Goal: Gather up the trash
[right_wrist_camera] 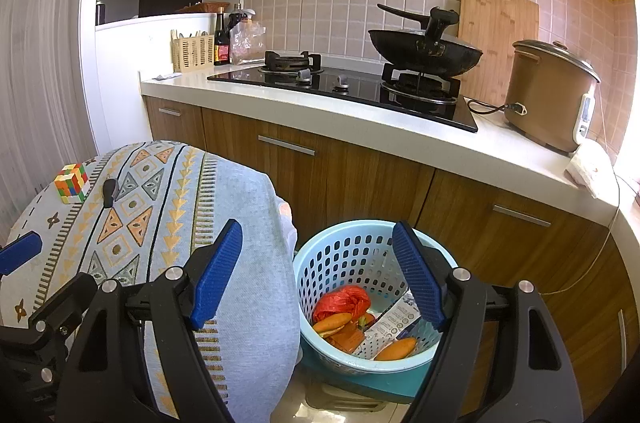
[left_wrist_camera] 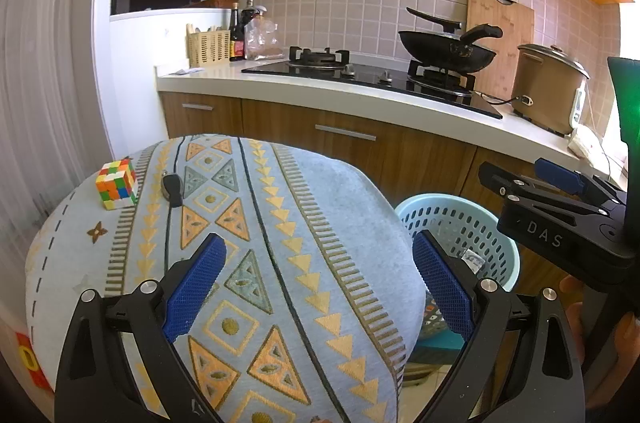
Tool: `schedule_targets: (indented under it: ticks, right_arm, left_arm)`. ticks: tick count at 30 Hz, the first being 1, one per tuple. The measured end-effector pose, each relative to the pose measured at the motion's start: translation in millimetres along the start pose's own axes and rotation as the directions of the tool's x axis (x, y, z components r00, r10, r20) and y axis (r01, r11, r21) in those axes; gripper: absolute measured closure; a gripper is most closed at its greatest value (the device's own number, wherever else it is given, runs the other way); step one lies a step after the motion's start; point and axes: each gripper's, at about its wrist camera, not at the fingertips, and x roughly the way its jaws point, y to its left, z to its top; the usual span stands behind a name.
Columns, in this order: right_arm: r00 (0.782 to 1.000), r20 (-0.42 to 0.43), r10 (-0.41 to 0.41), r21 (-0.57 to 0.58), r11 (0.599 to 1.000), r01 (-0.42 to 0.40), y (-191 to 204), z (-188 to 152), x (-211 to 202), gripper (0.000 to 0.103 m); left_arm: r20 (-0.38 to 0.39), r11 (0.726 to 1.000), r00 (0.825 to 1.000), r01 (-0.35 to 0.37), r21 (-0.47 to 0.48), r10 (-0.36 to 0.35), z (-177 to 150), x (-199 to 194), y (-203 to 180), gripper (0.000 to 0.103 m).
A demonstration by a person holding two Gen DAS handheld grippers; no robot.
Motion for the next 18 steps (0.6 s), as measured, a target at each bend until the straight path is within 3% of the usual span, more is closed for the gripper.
schedule_targets:
  ticks: [10,18]
  right_arm:
    - [1.0,0.0,0.0,0.001,1.0,0.0,-0.7,0.0,0.9,0.03]
    - [1.0,-0.001,-0.003,0.004,1.0,0.003,-1.4,-1.4,0.5,0.03]
  left_arm:
    - [0.035,0.999,0.999,-0.029,0.025,0.028,-0.5,-3.4,-0.6,0.012]
    - [0.008,1.0,1.0,-0.021,0.011,0.021,2.0,0.2,5.1,0.01]
